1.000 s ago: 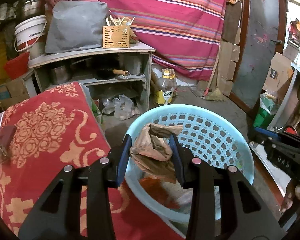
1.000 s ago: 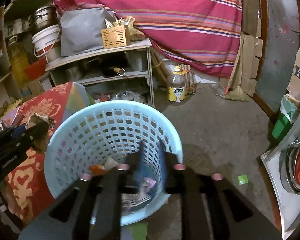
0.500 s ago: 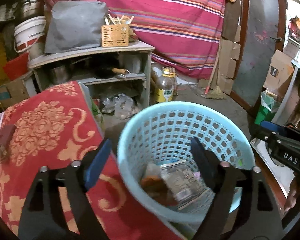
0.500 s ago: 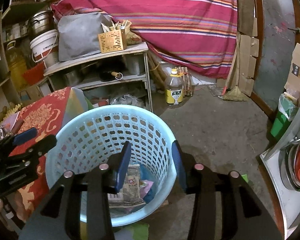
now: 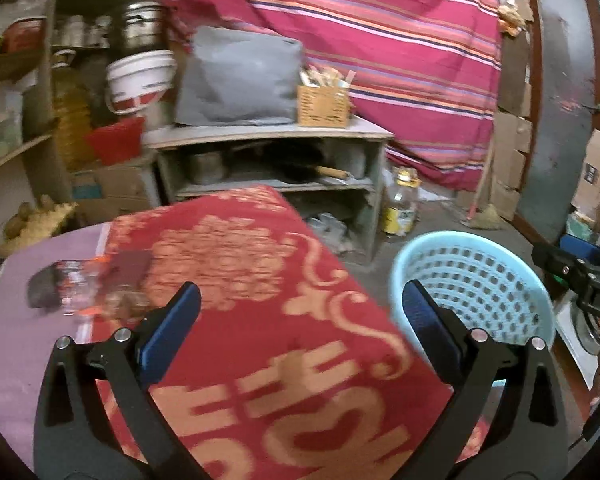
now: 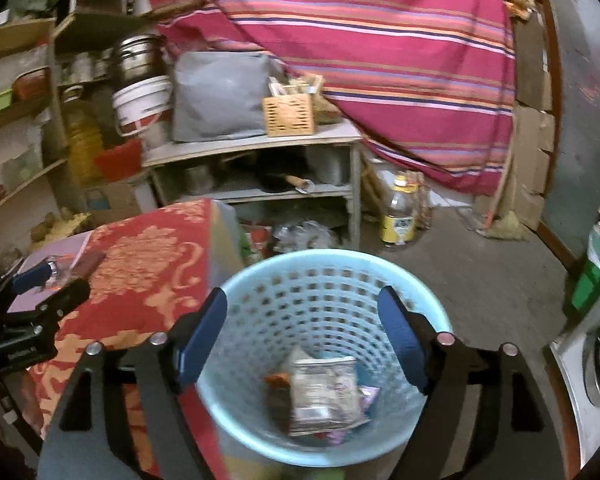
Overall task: Collect trash
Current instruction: 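Move both open tools back over the remaining table trash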
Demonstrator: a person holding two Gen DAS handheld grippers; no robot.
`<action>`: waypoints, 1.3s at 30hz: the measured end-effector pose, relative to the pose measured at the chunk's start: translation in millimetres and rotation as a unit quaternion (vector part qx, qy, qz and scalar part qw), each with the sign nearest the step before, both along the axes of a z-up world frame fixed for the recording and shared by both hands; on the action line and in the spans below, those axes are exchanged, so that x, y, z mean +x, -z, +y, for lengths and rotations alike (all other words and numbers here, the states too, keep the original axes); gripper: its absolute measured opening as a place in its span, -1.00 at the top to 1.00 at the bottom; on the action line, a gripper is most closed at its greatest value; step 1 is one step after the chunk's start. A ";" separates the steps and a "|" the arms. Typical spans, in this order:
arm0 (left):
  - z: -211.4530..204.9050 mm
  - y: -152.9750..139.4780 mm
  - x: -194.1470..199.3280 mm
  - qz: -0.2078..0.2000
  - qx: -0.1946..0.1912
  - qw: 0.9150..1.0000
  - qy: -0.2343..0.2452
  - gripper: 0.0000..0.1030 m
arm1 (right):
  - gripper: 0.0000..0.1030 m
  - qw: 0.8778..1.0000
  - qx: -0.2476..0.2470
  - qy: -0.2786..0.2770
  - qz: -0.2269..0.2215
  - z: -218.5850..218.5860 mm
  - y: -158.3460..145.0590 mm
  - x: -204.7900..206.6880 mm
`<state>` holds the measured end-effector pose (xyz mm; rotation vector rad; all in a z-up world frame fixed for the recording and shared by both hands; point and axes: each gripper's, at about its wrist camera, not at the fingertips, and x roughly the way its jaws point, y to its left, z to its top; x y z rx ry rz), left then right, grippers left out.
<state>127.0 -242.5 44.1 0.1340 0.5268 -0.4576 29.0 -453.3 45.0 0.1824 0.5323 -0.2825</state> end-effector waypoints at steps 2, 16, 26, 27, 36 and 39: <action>17.7 -2.6 1.8 -0.005 0.004 1.000 -0.015 -0.89 | -0.50 1.000 -0.004 -0.014 0.000 16.2 -1.4 6.8; 155.7 -16.8 15.9 -0.024 0.009 0.992 -0.124 -0.89 | -0.68 0.996 -0.037 -0.083 -0.001 120.9 -7.5 50.1; 224.0 -12.0 21.4 -0.021 0.019 0.984 -0.174 -0.89 | -0.70 0.991 -0.052 -0.122 -0.002 179.4 -4.7 78.3; 232.2 -9.5 22.5 -0.017 0.018 0.983 -0.180 -0.89 | -0.70 0.991 -0.051 -0.123 -0.001 184.0 -3.2 81.4; 275.9 6.3 41.2 0.007 0.020 0.977 -0.213 -0.89 | -0.71 0.987 -0.065 -0.144 0.021 224.3 15.4 115.5; 285.0 7.5 54.3 0.015 0.015 0.974 -0.224 -0.89 | -0.71 0.985 -0.077 -0.150 0.033 235.4 19.6 132.0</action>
